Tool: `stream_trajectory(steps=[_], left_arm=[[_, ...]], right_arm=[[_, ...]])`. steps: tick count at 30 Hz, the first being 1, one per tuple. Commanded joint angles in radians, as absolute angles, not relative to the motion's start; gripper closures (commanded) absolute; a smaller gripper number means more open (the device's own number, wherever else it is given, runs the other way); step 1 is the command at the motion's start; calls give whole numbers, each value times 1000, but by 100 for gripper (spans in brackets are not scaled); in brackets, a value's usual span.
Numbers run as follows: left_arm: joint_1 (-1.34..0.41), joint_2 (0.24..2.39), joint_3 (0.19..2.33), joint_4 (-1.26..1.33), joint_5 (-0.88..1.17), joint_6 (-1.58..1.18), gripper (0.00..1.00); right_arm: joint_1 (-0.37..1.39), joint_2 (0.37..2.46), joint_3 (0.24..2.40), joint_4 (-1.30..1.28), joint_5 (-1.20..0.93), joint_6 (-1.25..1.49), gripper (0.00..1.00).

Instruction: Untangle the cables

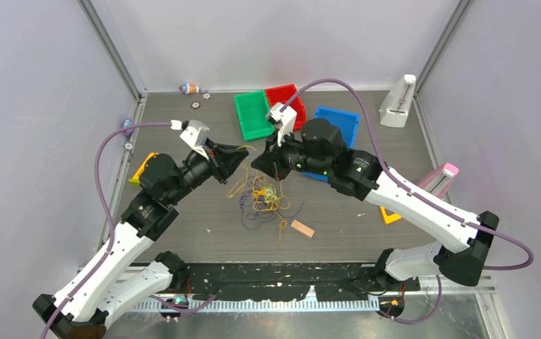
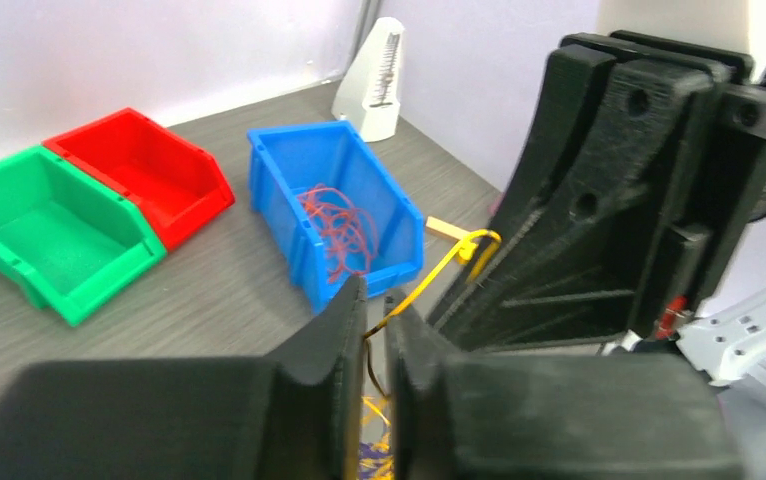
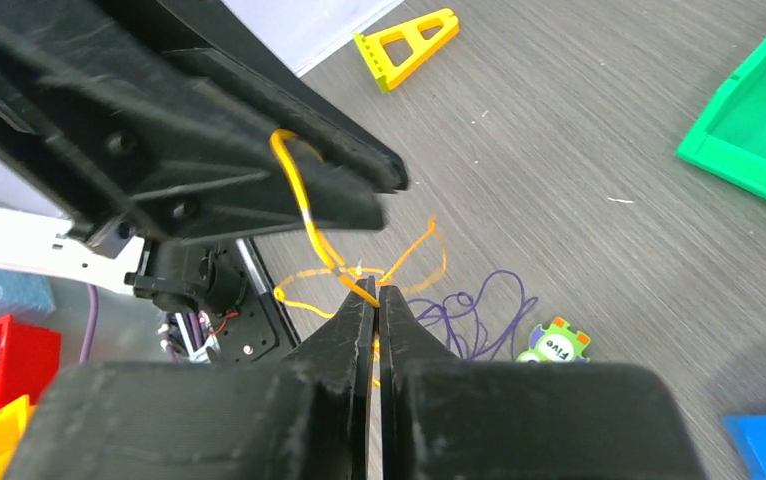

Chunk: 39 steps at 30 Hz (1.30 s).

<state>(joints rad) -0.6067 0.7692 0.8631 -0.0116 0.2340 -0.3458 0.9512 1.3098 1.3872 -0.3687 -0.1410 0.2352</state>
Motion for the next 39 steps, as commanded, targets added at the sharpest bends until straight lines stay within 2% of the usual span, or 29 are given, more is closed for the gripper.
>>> stream_trajectory(steps=[1, 3, 5, 6, 8, 10, 15, 17, 19, 20, 21, 22, 23, 26, 29, 31, 34, 39], left_arm=[[-604, 799, 925, 2, 207, -324, 99], [-605, 804, 943, -32, 187, -327, 100], [-606, 792, 954, -47, 147, -332, 100], [-605, 784, 959, -52, 131, -334, 100], [-605, 769, 972, -59, 122, -339, 100], [-605, 762, 996, -76, 136, -353, 100], [-605, 762, 1056, -125, 174, -384, 100], [-605, 758, 1068, -134, 177, -389, 100], [-605, 749, 1076, -138, 169, -391, 100], [-606, 744, 1080, -145, 158, -389, 100], [-605, 739, 1087, -153, 137, -384, 100], [-606, 735, 1094, -167, 103, -374, 100], [-605, 728, 1107, -184, 66, -357, 100], [-604, 726, 1168, -260, -115, -291, 100], [-602, 763, 1279, -388, -330, -233, 100], [-594, 785, 1356, -454, -473, -207, 100], [-564, 798, 1410, -505, -631, -185, 100], [-507, 791, 1435, -515, -739, -132, 100]], right_arm=[[947, 1307, 1371, -296, -223, 231, 95], [947, 1305, 1343, -285, -210, 234, 93], [946, 1293, 1287, -252, -196, 228, 66], [947, 1288, 1263, -200, -191, 226, 43], [947, 1269, 1169, -73, -183, 218, 23], [947, 1279, 1067, 86, -193, 213, 15], [948, 1406, 946, 332, -230, 224, 13], [948, 1458, 920, 423, -249, 238, 15], [948, 1491, 890, 509, -264, 255, 26], [948, 1504, 872, 556, -266, 261, 37], [948, 1509, 862, 588, -267, 270, 43], [948, 1514, 844, 599, -269, 278, 55], [947, 1513, 834, 608, -267, 280, 61], [948, 1501, 765, 608, -244, 291, 69], [947, 1482, 706, 557, -182, 306, 88], [947, 1466, 662, 524, -134, 321, 94], [944, 1438, 603, 481, -61, 355, 95], [939, 1404, 554, 382, 57, 416, 94]])
